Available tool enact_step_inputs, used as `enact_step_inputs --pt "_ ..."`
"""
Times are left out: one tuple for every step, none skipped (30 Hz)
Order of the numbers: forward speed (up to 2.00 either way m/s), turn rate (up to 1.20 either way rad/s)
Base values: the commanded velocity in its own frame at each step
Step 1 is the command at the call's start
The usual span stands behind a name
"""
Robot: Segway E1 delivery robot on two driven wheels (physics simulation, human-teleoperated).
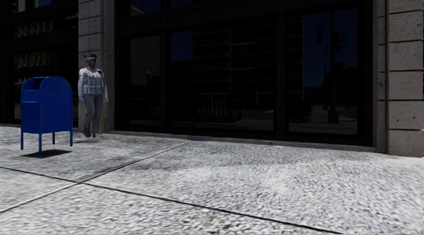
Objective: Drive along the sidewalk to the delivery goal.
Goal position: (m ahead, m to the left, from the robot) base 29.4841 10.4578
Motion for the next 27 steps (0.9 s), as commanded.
enact_step_inputs --pt "1.50 0.36" --pt "1.27 0.53" --pt "1.27 0.53" --pt "1.19 0.61" --pt "1.17 0.64" --pt "1.12 0.65" --pt "1.09 0.65" --pt "1.07 0.65" --pt "1.06 0.66" --pt "1.06 0.66" --pt "1.05 0.66" --pt "1.02 0.67" --pt "1.01 0.68" --pt "1.01 0.68" --pt "1.01 0.79" --pt "1.01 0.83" --pt "1.01 0.84" --pt "1.01 0.84" --pt "1.01 0.84" --pt "1.00 0.37" --pt "1.00 0.00" --pt "1.00 0.00" --pt "1.00 0.00" --pt "0.95 0.00" --pt "0.93 -0.22" --pt "0.93 -0.22" --pt "0.92 -0.36"
